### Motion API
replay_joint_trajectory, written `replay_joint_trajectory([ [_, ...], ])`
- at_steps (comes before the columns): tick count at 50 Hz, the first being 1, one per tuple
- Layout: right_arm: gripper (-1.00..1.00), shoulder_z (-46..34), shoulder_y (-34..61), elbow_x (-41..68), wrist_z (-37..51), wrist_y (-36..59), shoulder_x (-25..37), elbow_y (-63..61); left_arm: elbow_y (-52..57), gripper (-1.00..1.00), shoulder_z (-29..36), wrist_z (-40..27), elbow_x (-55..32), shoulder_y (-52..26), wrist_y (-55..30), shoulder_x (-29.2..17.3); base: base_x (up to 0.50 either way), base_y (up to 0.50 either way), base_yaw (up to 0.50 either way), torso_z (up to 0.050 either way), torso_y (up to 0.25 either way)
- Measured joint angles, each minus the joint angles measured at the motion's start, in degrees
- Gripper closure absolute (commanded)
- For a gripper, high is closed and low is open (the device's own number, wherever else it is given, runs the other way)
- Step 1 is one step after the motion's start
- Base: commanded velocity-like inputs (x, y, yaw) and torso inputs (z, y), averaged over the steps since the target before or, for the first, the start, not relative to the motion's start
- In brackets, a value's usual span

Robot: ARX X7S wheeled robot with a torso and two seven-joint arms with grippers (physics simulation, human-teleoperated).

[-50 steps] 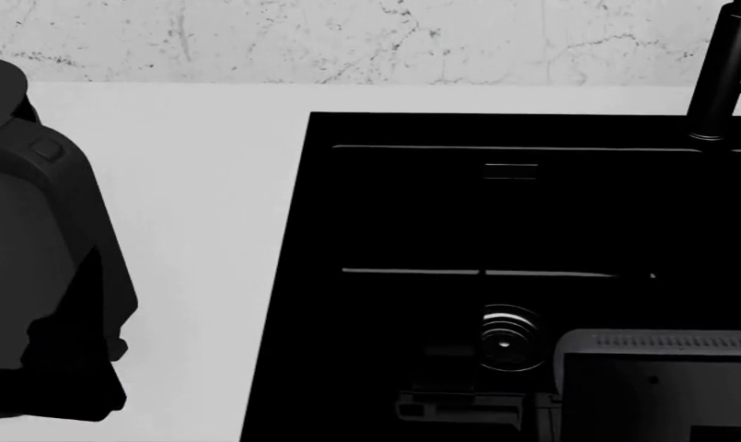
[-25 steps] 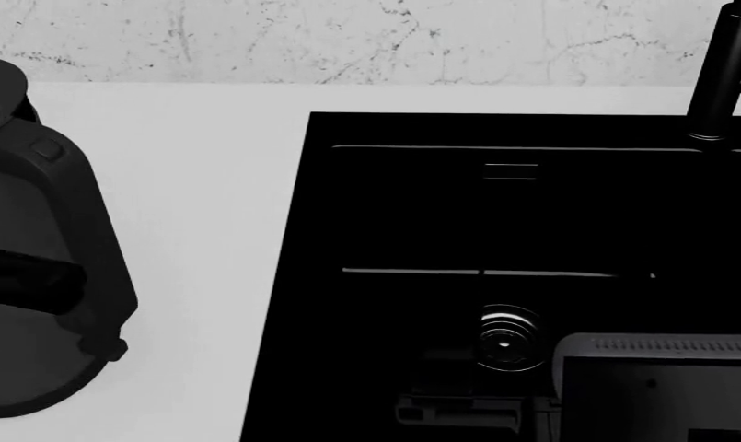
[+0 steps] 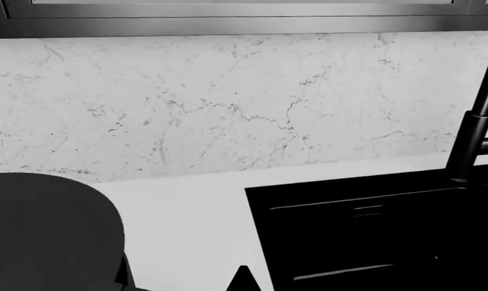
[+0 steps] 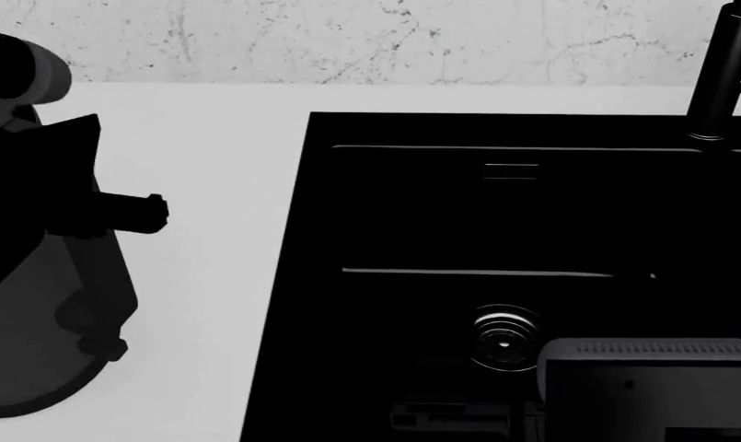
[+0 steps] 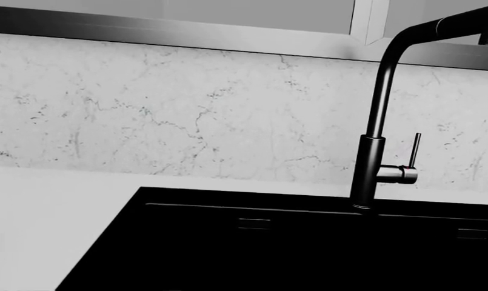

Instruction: Press the button to open the lid of the electric kettle.

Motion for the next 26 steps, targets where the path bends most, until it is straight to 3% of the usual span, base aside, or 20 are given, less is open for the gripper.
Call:
replay_joint_trajectory([
  [26,-1.00,-1.4,-0.5,0.2,0.9,-1.5,1.0,1.2,-0.5,1.00,0.1,5.7,4.4,3.3,5.2,-1.2,0.00,0.00,0.00,0.000,0.000],
])
